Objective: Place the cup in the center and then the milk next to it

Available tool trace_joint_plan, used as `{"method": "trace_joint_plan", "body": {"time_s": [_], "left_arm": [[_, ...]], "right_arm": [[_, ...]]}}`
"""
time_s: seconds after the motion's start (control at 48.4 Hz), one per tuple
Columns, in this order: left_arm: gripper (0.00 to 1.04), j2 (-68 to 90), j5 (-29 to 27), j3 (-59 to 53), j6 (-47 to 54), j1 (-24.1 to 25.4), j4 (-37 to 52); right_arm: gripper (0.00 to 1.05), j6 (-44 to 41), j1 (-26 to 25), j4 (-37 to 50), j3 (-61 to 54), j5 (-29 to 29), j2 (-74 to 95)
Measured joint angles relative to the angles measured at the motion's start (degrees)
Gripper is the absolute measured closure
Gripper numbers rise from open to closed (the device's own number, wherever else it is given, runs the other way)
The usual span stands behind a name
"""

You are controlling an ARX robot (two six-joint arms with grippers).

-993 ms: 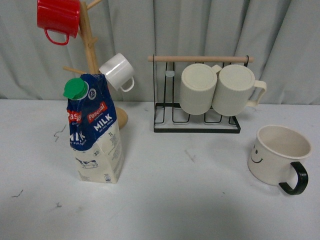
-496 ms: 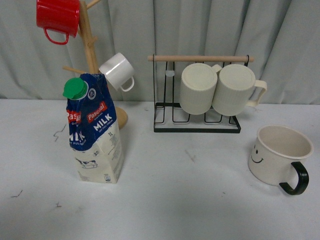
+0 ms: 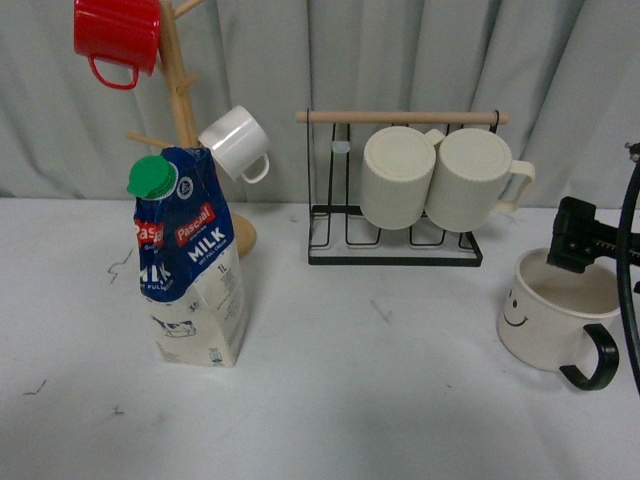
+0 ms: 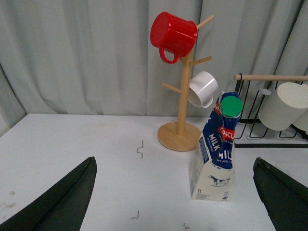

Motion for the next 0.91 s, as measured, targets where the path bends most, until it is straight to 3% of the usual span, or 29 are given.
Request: {"method": "trace_joint_plan", "body": {"time_s": [0.31,0.393,0.641,0.869,0.91], "left_arm": [[0.07,0.0,0.0,0.0,0.0,0.0,0.0],[0.07,0.0,0.0,0.0,0.0,0.0,0.0],[0.07,0.0,0.0,0.0,0.0,0.0,0.0],[0.07,0.0,0.0,0.0,0.0,0.0,0.0],[0.07,0.0,0.0,0.0,0.0,0.0,0.0]], "right_arm": [[0.09,0.1,0.5,0.0,0.1,0.4,1.1],[0.25,0.1,0.5,0.0,0.0,0.7,1.2],[0.56,0.1,0.4,0.3,-0.2,1.3,1.2],[1.01,-0.5,1.7,1.3,-2.7,0.4,-1.4],[1.01,-0.5,2.4,1.1,-3.0,0.1,-2.3]]}}
